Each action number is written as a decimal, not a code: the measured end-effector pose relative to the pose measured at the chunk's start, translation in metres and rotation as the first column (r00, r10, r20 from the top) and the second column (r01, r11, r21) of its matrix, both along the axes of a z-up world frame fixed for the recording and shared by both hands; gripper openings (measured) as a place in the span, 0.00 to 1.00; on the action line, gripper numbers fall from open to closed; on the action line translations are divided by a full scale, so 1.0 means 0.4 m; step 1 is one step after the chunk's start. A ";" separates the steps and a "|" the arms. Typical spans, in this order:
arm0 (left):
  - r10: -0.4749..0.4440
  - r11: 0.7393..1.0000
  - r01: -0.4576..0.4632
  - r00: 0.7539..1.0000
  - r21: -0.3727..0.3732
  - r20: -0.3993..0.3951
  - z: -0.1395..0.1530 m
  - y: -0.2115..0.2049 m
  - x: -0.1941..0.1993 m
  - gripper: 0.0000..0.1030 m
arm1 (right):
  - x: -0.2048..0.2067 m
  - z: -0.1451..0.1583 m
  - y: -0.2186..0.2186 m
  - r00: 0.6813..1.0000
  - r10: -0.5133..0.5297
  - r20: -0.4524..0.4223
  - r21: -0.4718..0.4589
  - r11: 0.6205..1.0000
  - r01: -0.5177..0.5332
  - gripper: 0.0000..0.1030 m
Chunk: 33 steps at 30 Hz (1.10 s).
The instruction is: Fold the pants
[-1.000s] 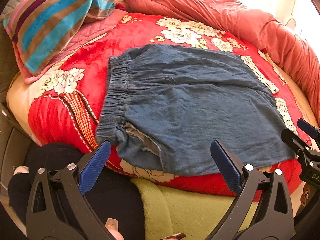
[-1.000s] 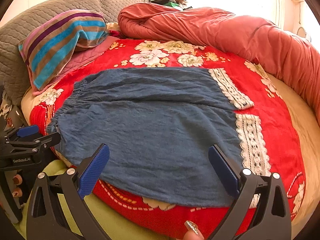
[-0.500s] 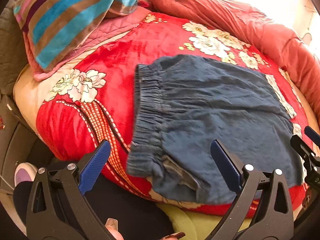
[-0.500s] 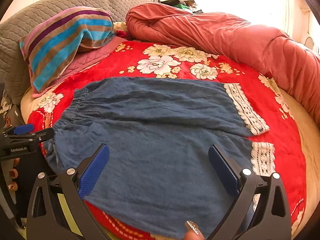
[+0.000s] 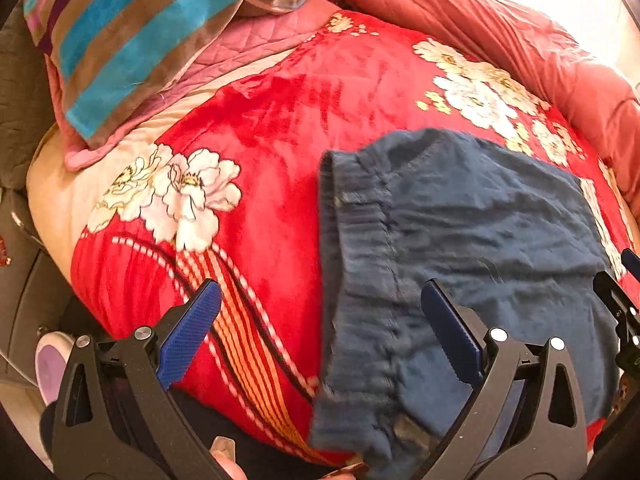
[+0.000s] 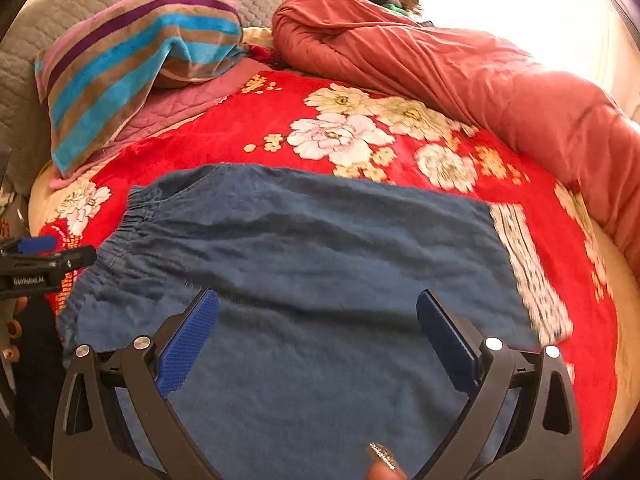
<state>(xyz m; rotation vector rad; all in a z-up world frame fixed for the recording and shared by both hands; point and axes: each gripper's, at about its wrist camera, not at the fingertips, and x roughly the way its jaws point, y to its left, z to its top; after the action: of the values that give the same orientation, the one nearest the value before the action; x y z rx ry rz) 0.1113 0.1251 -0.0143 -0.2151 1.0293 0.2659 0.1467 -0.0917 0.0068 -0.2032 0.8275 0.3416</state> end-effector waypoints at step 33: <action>-0.184 0.980 0.185 0.983 0.079 -0.019 -0.098 0.022 0.274 0.59 | 0.423 -0.147 0.212 0.928 0.329 -0.175 -0.166 0.919 -0.357 0.96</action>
<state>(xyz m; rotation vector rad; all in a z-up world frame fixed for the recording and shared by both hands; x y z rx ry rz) 0.2210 0.1339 -0.0534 -0.0444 1.0410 0.1393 0.3159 -0.0067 -0.0518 -0.5166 0.9698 0.6128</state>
